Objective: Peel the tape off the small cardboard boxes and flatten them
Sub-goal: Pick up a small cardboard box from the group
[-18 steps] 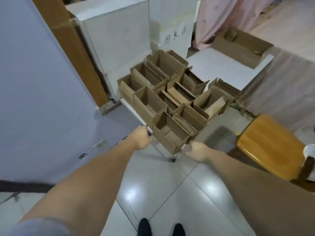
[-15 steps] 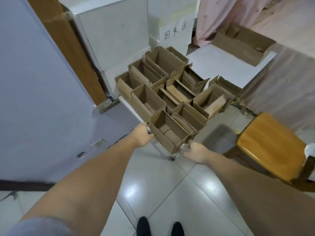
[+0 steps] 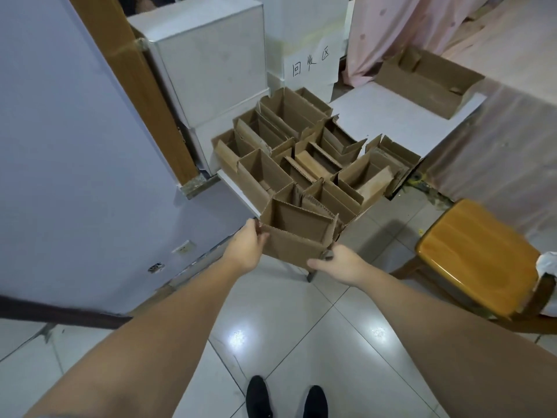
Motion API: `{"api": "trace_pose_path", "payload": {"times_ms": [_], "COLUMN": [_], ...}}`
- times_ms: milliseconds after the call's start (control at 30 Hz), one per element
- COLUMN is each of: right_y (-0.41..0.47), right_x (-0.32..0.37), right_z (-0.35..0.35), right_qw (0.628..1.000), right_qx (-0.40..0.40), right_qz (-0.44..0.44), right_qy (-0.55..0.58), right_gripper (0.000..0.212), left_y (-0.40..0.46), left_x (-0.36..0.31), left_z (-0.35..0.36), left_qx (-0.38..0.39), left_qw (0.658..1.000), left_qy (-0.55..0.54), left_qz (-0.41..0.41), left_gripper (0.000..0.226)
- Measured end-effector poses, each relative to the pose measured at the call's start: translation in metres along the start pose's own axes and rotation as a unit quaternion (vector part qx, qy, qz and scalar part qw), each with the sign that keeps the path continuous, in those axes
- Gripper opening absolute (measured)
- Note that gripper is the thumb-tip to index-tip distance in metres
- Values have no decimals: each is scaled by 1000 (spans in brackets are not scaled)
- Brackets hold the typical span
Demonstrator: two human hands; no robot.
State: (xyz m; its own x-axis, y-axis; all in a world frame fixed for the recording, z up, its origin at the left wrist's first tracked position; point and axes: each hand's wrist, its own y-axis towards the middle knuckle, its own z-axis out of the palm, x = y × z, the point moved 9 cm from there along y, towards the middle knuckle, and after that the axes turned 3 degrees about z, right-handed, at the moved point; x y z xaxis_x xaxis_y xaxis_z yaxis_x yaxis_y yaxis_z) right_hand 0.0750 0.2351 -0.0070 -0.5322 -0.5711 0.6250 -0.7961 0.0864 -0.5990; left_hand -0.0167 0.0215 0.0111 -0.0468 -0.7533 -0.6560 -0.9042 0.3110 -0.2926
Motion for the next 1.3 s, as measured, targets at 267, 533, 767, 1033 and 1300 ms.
{"api": "trace_pose_path", "payload": {"times_ms": [267,533,767,1033,1300], "right_y": [-91,-137,-165,-165,-107], "right_x": [71,150,134,90,87], "right_z": [-49,-162,-250,-339,-379], "right_qw": [979,936,926,924,925], "right_qx": [-138,-228,-195,-174,-138], "right_qz": [-81,-180,-262,-320,-337], "right_qy": [130,200,188,120,105], "right_gripper": [54,77,71,69,72], "left_y": [-79,-88,-101,-76,-14], "left_x": [-64,-198,-310,-382,-401], "left_z": [-65,-131,-105,-42,-29], "left_qx": [20,-87,-107,-145,-166], "left_qw": [990,938,912,923,929], "left_qy": [-125,-291,-316,-288,-281], "left_qz": [64,169,239,211,175], "left_gripper": [36,75,70,83,82]}}
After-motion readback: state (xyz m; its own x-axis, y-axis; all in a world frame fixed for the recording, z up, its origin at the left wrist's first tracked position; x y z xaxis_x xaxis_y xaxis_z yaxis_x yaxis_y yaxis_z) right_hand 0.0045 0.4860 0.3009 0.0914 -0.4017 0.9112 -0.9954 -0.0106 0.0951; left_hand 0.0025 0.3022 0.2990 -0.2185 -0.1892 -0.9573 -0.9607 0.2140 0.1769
